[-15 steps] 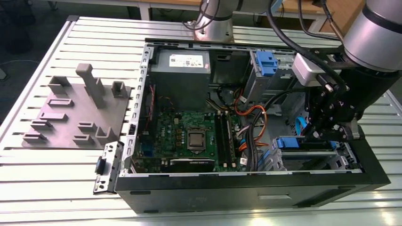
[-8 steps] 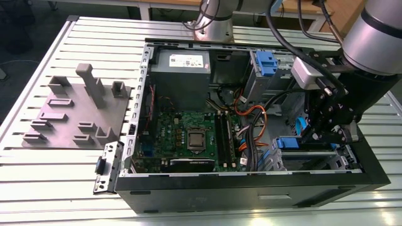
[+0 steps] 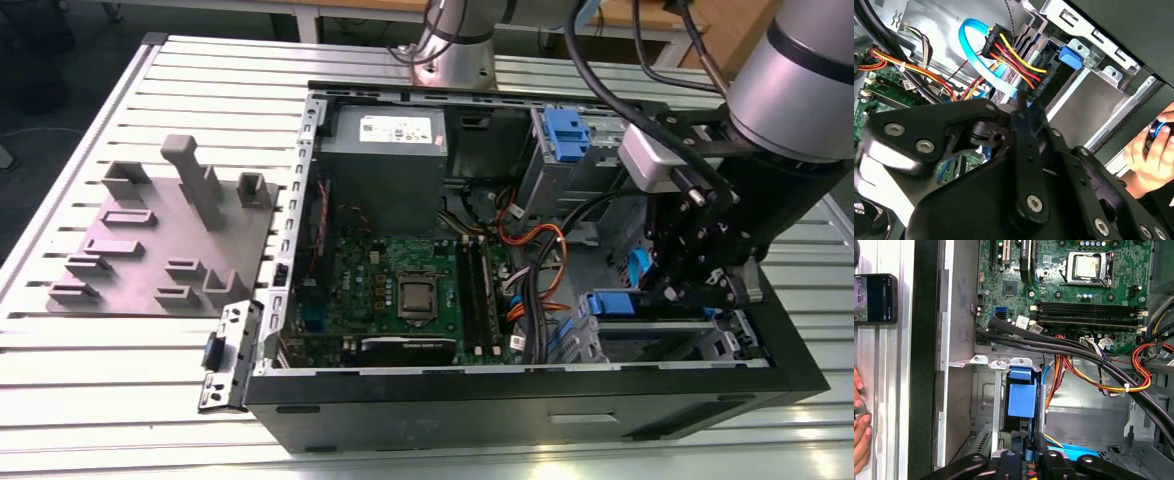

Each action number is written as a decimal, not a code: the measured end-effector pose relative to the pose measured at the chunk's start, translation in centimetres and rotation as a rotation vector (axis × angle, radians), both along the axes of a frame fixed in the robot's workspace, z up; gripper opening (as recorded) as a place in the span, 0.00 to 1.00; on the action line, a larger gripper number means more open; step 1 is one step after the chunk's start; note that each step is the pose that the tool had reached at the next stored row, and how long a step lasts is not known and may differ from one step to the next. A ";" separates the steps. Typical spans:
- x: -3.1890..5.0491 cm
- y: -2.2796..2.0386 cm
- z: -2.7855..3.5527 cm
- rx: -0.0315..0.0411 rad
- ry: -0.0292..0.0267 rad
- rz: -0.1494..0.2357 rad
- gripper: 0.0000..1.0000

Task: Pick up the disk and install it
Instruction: 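Insert the second disk wire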

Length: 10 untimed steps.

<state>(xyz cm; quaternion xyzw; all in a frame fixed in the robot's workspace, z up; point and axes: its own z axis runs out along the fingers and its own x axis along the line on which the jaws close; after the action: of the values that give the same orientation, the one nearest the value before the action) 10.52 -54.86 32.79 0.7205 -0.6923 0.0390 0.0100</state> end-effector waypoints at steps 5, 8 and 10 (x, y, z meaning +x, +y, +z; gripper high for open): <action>0.00 0.01 0.84 -0.0001 0.0001 0.000 0.24; 0.00 0.01 1.75 -0.0004 0.0003 0.000 0.24; 0.00 0.01 2.21 -0.0004 0.0005 0.000 0.24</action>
<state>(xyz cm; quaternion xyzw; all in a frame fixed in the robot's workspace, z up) 10.52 -54.85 35.00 0.7205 -0.6923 0.0389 0.0103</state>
